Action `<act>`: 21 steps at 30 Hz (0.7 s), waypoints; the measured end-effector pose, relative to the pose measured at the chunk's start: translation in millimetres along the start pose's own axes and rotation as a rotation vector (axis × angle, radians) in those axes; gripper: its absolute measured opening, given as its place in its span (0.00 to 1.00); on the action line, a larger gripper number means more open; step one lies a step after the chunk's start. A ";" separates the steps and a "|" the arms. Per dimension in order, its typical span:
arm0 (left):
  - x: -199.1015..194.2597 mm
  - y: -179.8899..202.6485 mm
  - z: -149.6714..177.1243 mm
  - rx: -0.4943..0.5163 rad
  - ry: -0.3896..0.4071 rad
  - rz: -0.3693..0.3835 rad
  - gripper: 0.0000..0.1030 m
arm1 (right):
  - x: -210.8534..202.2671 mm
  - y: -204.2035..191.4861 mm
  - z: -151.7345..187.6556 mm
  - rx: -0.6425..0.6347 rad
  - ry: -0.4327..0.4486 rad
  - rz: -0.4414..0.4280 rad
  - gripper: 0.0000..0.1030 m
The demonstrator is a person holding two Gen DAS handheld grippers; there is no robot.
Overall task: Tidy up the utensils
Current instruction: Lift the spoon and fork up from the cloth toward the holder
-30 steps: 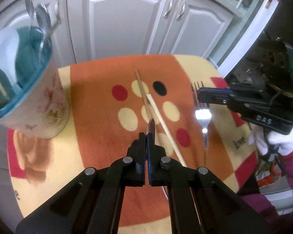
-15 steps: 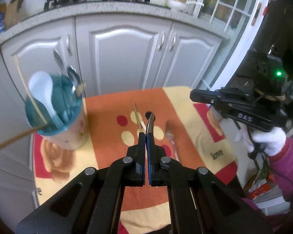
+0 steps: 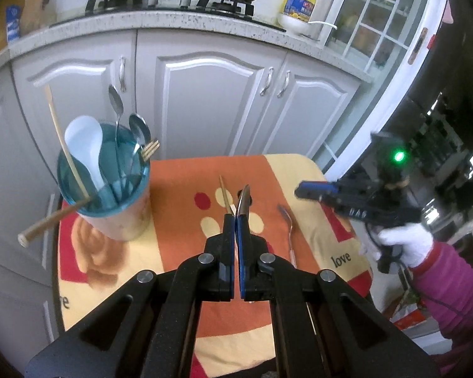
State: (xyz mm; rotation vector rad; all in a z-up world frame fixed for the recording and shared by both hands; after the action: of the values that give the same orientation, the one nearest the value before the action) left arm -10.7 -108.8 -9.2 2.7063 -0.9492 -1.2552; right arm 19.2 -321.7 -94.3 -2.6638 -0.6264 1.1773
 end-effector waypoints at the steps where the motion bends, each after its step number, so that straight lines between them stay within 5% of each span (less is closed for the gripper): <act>1: 1.8 0.1 1.2 0.001 -0.006 -0.002 0.00 | 5.8 9.9 11.5 0.001 -0.030 0.037 0.25; 8: 15.0 8.8 5.9 0.030 -0.031 -0.009 0.00 | 39.5 23.9 40.7 0.058 -0.150 0.094 0.25; 10: 16.2 10.2 6.1 0.031 -0.034 -0.008 0.00 | 54.4 26.0 40.6 0.030 -0.195 0.167 0.24; 12: 13.9 11.1 4.6 0.036 -0.029 -0.009 0.00 | 61.3 30.9 43.0 0.020 -0.206 0.201 0.10; 21: -11.8 6.5 -15.5 0.027 0.027 -0.006 0.00 | -2.0 13.9 15.9 0.054 -0.033 0.094 0.01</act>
State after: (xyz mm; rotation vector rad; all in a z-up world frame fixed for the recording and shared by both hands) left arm -9.1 -111.5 11.1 2.7407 -0.9632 -1.2120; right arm 10.6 -335.4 -108.0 -2.6597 -0.4722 1.2463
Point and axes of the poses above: each gripper's, at about its wrist camera, not at the fingertips, and x roughly the way its jaws point, y to its right, z to its underside, the point moved 6 cm from there along x, roughly the way its jaws point, and after that the axes turned 3 degrees about y, right-handed, at the moved point
